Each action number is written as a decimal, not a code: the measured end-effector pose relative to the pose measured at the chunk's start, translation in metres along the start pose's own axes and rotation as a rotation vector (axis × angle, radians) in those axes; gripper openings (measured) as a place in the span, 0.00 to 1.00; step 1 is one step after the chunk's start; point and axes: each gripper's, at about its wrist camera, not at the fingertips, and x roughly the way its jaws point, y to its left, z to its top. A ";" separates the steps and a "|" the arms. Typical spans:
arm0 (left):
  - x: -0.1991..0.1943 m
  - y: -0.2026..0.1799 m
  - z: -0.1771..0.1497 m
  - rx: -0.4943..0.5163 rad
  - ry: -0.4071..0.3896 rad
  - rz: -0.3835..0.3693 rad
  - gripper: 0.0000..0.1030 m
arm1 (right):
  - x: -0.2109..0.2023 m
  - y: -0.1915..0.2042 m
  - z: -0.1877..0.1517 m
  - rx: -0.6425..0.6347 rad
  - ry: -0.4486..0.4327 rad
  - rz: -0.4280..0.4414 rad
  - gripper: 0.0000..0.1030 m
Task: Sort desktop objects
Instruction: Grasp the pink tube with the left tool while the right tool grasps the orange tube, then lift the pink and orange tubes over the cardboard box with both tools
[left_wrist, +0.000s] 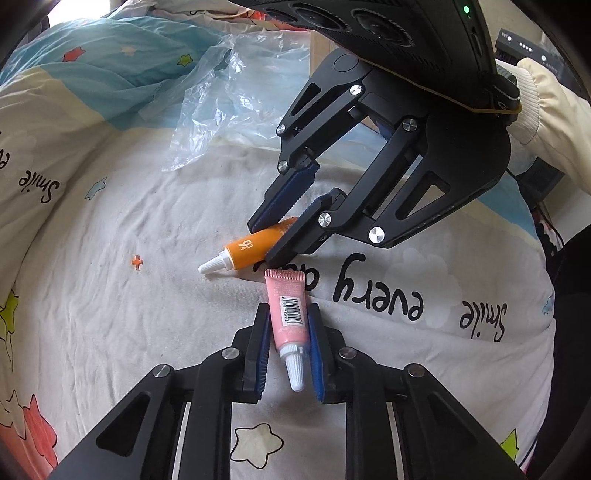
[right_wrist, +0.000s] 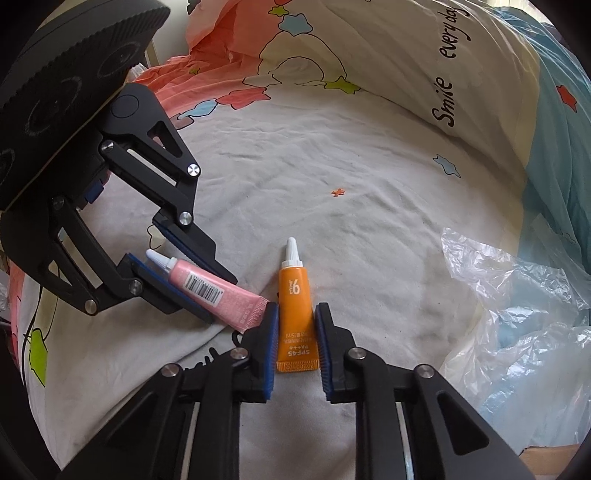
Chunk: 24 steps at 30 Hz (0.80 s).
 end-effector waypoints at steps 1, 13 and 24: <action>-0.001 -0.002 0.000 0.002 0.000 0.001 0.18 | -0.002 0.002 0.000 0.001 -0.002 -0.002 0.18; -0.018 -0.009 0.005 -0.005 0.002 0.033 0.18 | -0.039 0.025 -0.005 0.053 -0.053 -0.038 0.18; -0.059 -0.024 0.010 -0.026 -0.009 0.072 0.18 | -0.084 0.047 -0.009 0.113 -0.083 -0.092 0.18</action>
